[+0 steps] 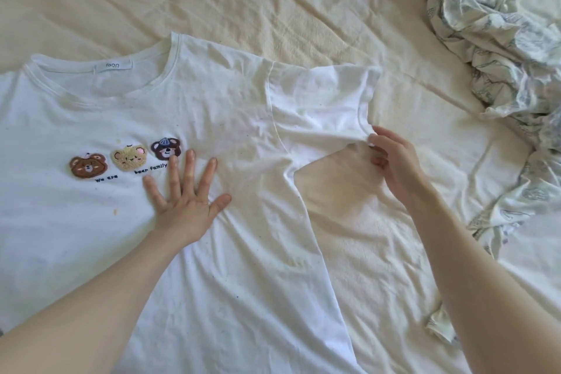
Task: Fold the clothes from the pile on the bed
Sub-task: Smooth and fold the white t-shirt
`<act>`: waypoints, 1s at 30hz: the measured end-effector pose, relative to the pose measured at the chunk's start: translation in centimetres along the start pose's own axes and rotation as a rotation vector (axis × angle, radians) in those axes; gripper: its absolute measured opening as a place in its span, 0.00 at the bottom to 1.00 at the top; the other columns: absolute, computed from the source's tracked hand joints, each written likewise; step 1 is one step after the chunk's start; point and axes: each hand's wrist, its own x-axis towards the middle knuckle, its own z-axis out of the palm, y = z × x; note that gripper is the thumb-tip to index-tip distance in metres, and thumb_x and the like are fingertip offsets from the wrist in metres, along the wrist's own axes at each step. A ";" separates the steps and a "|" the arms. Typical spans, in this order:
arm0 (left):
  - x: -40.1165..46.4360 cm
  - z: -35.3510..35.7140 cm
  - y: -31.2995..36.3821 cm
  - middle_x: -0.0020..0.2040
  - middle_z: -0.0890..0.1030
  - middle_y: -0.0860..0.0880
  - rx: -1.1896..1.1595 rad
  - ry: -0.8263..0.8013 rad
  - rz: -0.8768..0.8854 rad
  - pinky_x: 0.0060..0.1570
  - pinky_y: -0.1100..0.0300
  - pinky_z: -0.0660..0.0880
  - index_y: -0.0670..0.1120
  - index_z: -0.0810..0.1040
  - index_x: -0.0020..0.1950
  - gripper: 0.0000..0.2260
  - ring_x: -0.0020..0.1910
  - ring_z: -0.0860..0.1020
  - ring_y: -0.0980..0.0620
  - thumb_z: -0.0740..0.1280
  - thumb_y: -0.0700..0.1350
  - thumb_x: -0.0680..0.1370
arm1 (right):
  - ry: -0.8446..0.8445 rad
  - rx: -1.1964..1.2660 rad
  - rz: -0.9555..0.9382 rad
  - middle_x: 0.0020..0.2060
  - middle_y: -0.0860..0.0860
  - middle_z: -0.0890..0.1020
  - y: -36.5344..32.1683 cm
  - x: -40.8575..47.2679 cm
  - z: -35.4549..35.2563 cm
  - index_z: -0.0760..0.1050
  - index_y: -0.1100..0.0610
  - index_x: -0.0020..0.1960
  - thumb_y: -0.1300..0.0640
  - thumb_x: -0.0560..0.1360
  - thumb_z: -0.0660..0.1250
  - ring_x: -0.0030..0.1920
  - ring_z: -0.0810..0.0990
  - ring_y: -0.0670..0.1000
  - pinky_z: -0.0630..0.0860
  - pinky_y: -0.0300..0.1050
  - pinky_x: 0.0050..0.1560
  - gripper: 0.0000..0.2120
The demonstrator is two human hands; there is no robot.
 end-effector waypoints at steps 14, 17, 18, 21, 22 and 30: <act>0.4 0.5 -0.2 0.60 0.14 0.55 0.034 0.038 -0.001 0.51 0.41 0.16 0.62 0.17 0.61 0.31 0.59 0.14 0.50 0.29 0.71 0.65 | 0.217 -0.290 -0.356 0.35 0.46 0.78 -2.9 -1.4 -0.1 0.77 0.53 0.37 0.52 0.75 0.68 0.32 0.75 0.38 0.71 0.31 0.34 0.09; 0.6 0.9 -0.4 0.61 0.14 0.55 0.045 0.071 0.002 0.50 0.41 0.15 0.62 0.17 0.61 0.31 0.60 0.14 0.50 0.29 0.71 0.66 | 0.348 -0.499 -0.259 0.30 0.50 0.76 -3.0 -0.9 0.5 0.73 0.56 0.35 0.50 0.75 0.65 0.34 0.77 0.47 0.74 0.43 0.37 0.14; 0.7 1.0 -0.4 0.61 0.14 0.55 0.050 0.081 -0.001 0.50 0.41 0.15 0.62 0.17 0.61 0.31 0.60 0.14 0.50 0.29 0.71 0.66 | 0.372 -0.503 -0.156 0.31 0.52 0.76 -2.7 -0.7 0.7 0.73 0.59 0.37 0.50 0.76 0.65 0.36 0.78 0.54 0.76 0.49 0.41 0.14; 0.9 1.3 -0.5 0.61 0.14 0.54 0.043 0.108 -0.001 0.50 0.41 0.16 0.62 0.17 0.61 0.31 0.60 0.14 0.50 0.29 0.71 0.66 | 0.295 0.025 0.238 0.40 0.55 0.80 -2.1 -0.8 1.4 0.75 0.64 0.46 0.54 0.76 0.68 0.41 0.82 0.55 0.81 0.48 0.44 0.12; 0.9 1.4 -0.5 0.61 0.14 0.54 0.042 0.111 0.006 0.50 0.41 0.16 0.62 0.17 0.62 0.31 0.60 0.14 0.50 0.29 0.71 0.66 | 0.257 0.207 0.300 0.44 0.56 0.80 -2.3 -1.1 1.7 0.74 0.62 0.47 0.57 0.75 0.69 0.44 0.82 0.55 0.81 0.46 0.44 0.09; 0.9 1.8 -0.7 0.64 0.16 0.55 -0.015 0.173 0.057 0.53 0.41 0.17 0.63 0.20 0.64 0.31 0.62 0.16 0.50 0.33 0.70 0.68 | 0.335 -0.340 -0.776 0.27 0.45 0.71 -6.5 -5.6 10.8 0.66 0.55 0.33 0.66 0.72 0.66 0.30 0.70 0.44 0.67 0.37 0.35 0.13</act>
